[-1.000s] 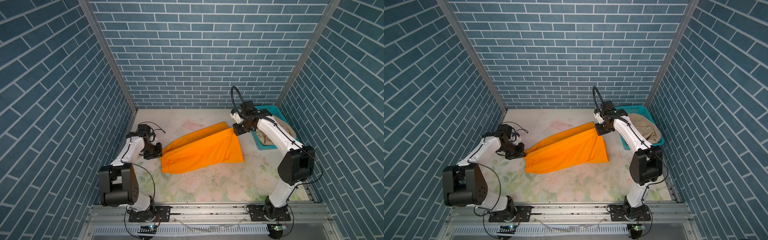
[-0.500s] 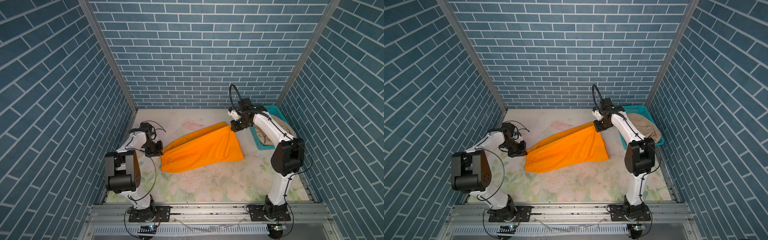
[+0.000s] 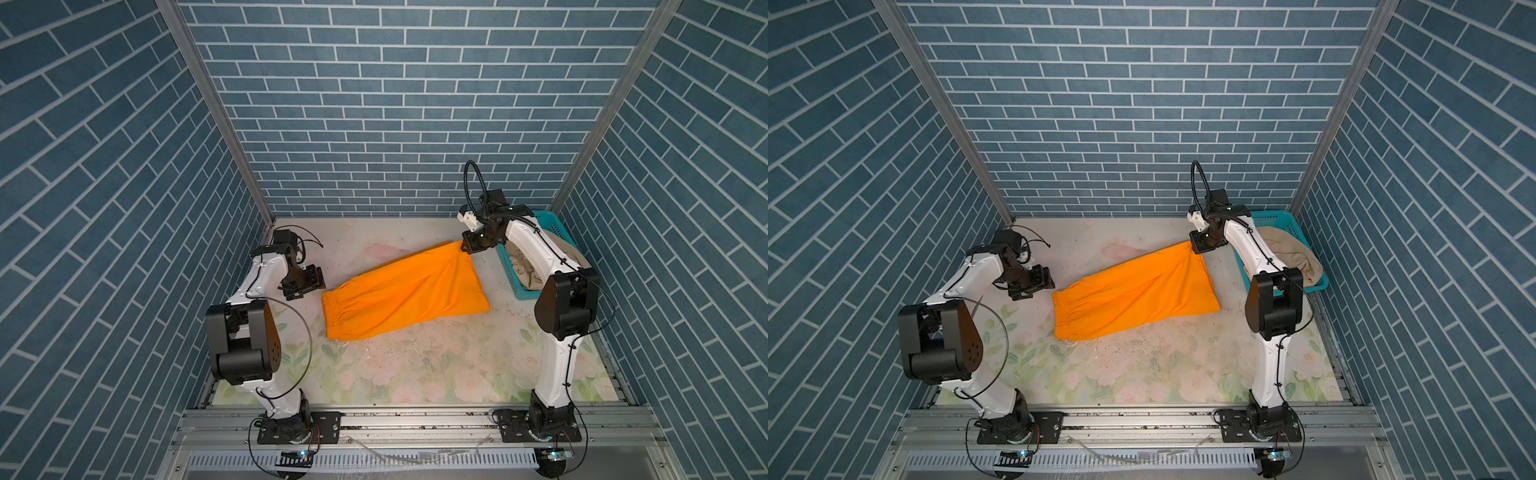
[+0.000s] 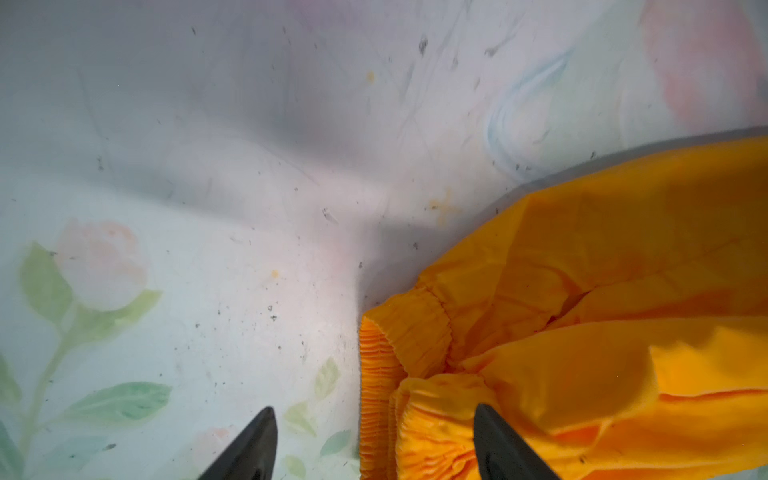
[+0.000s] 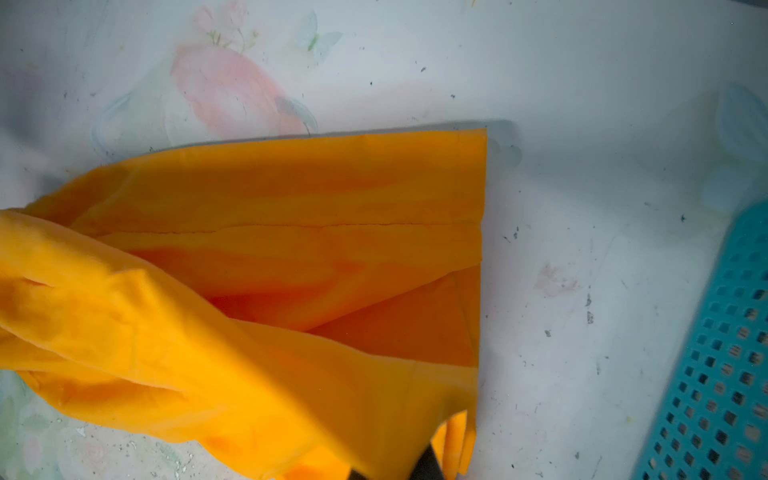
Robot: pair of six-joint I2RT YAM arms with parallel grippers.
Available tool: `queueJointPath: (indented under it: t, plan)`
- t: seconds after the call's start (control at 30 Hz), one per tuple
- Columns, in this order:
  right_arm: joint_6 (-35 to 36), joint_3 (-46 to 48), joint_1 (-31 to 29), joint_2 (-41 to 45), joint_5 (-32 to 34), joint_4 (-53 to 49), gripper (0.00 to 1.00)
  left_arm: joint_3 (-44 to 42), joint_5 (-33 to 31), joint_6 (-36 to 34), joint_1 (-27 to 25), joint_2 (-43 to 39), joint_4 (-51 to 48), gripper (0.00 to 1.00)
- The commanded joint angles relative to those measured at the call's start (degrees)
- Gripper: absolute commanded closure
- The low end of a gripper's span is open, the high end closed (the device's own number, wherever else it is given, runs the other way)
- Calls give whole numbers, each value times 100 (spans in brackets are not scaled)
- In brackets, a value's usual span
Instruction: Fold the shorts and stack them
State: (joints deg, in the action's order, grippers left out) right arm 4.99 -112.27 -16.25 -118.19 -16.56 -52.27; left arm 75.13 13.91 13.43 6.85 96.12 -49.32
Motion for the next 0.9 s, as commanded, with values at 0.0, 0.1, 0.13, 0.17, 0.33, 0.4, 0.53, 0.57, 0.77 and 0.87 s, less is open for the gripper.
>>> queueJointPath:
  t: [0.0,0.1,0.13,0.17,0.33,0.4,0.53,0.57,0.77,0.87]
  plan:
    - [-51,-147,23,-122,-293,273,74,175,-300,43,27,-299,-192,0]
    - [-176,-159,25,-88,-570,500,51,181,-172,122,22,-792,-252,0]
    - [-219,-172,25,-73,-624,555,47,127,-32,154,-12,-977,-231,0]
    - [-256,-181,25,-73,-638,594,46,-11,129,191,-51,-1162,-148,0]
    - [-433,50,27,193,-276,609,40,-1097,781,510,-702,-2112,656,0]
    - [-485,472,31,443,-184,704,38,-1563,941,674,-883,-2290,1164,0]
    - [-586,1445,40,841,-137,1085,36,-2143,1507,889,-964,-2052,2190,0]
    - [-662,1670,46,912,-164,1176,36,-2169,1548,883,-990,-1914,2347,0]
    - [-1110,2745,34,1069,-901,2245,41,-2099,1442,663,-1142,-1273,2998,0]
    - [-1167,2730,26,805,-1098,2485,45,-2097,1476,639,-1142,-1112,3269,0]
